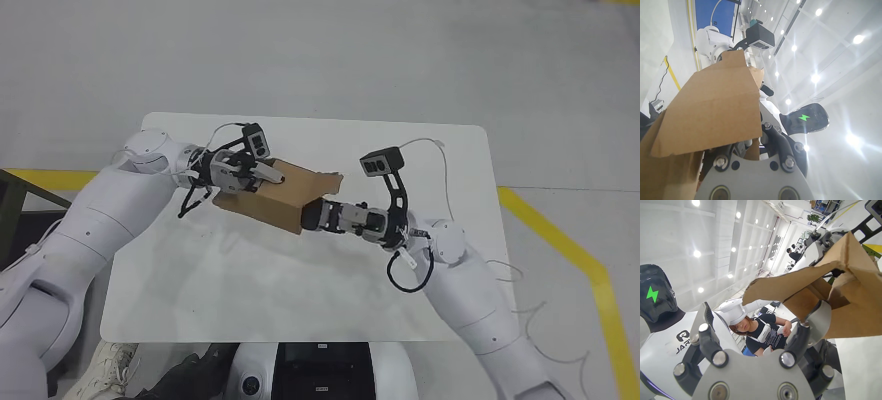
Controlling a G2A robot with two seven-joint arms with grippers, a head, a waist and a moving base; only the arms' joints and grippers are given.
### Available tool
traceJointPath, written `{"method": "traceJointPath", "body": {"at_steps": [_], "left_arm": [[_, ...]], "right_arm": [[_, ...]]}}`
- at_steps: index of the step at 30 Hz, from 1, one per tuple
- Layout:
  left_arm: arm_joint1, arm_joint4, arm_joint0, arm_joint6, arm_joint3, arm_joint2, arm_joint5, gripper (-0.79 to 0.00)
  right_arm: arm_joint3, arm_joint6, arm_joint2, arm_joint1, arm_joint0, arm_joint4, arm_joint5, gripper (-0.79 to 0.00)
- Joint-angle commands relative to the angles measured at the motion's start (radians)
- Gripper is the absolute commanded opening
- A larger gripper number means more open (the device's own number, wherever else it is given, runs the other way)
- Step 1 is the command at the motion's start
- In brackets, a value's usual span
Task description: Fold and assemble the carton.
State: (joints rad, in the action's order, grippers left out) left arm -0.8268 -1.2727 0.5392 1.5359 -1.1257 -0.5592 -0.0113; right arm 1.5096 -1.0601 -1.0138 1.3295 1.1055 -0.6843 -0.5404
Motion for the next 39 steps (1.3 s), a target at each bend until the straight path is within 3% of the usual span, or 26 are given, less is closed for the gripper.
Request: {"method": "traceJointPath", "body": {"at_steps": [1, 12, 17, 25, 39], "left_arm": [[0.004, -0.008, -0.003, 0.000, 0.004, 0.005, -0.003, -0.785], [0.035, -0.029, 0.000, 0.000, -0.040, 0.034, -0.022, -0.785], [0.052, -0.004, -0.005, 0.000, -0.093, 0.072, -0.010, -0.785], [0.071, -0.051, -0.028, 0.000, -0.092, 0.108, 0.006, -0.785], [0.061, -0.064, -0.062, 0.000, -0.033, 0.146, 0.051, -0.785]], "right_arm": [[0.008, -0.011, -0.034, -0.006, 0.017, -0.021, -0.016, 0.000], [0.017, 0.009, -0.190, -0.034, 0.071, -0.069, -0.024, 0.000], [-0.038, 0.034, -0.163, -0.027, 0.022, -0.058, 0.018, 0.000], [-0.074, 0.018, -0.116, -0.016, -0.005, -0.068, 0.009, 0.000], [-0.049, -0.066, -0.056, -0.008, -0.002, -0.121, 0.060, 0.000]]}}
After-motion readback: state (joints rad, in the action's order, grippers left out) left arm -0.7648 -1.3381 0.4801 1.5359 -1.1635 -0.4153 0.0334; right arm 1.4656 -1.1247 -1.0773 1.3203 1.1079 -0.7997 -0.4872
